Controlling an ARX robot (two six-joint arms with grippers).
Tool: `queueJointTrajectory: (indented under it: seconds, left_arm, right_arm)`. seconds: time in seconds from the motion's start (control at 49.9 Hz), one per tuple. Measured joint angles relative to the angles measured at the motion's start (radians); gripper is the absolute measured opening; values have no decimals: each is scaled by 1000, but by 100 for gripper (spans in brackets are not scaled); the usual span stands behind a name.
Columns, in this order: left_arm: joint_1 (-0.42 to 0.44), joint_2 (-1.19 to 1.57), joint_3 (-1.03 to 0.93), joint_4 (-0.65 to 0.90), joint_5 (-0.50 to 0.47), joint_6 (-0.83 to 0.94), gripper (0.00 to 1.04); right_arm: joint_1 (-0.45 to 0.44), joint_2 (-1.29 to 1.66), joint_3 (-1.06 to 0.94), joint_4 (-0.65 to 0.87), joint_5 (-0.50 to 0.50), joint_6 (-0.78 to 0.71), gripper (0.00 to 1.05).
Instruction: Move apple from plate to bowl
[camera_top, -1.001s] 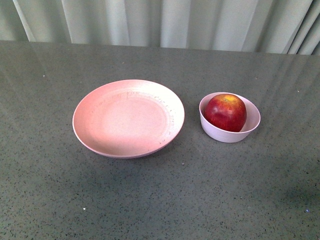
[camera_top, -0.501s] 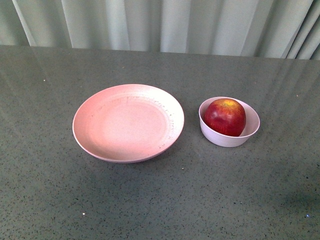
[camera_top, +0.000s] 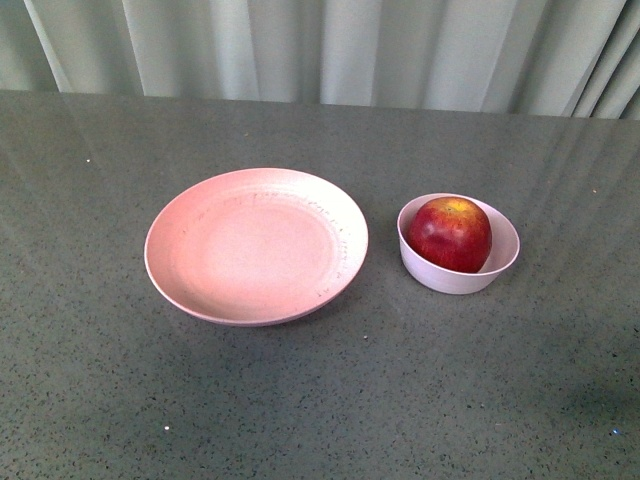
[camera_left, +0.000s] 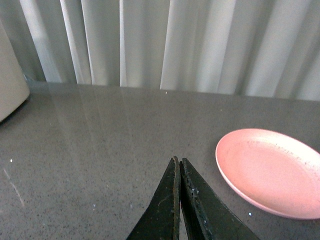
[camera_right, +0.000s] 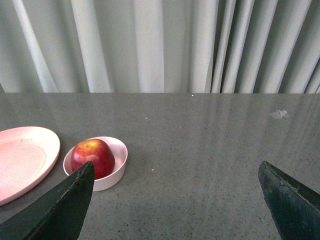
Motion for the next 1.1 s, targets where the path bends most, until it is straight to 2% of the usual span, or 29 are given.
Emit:
queueJointTrajectory:
  seconds: [0.26, 0.32, 0.481, 0.801, 1.101]
  left_arm:
    - [1, -23, 0, -12, 0, -1, 3]
    - [1, -24, 0, -12, 0, 0, 13]
    - [1, -24, 0, -12, 0, 0, 48]
    - [1, -24, 0, -12, 0, 2, 98]
    - [1, -24, 0, -12, 0, 2, 96]
  right_arm:
    - [0, 0, 0, 0, 0, 0, 96]
    - [0, 0, 0, 0, 0, 0, 96]
    - [0, 0, 0, 0, 0, 0, 96]
    - [0, 0, 0, 0, 0, 0, 96]
    - [0, 0, 0, 0, 0, 0, 96]
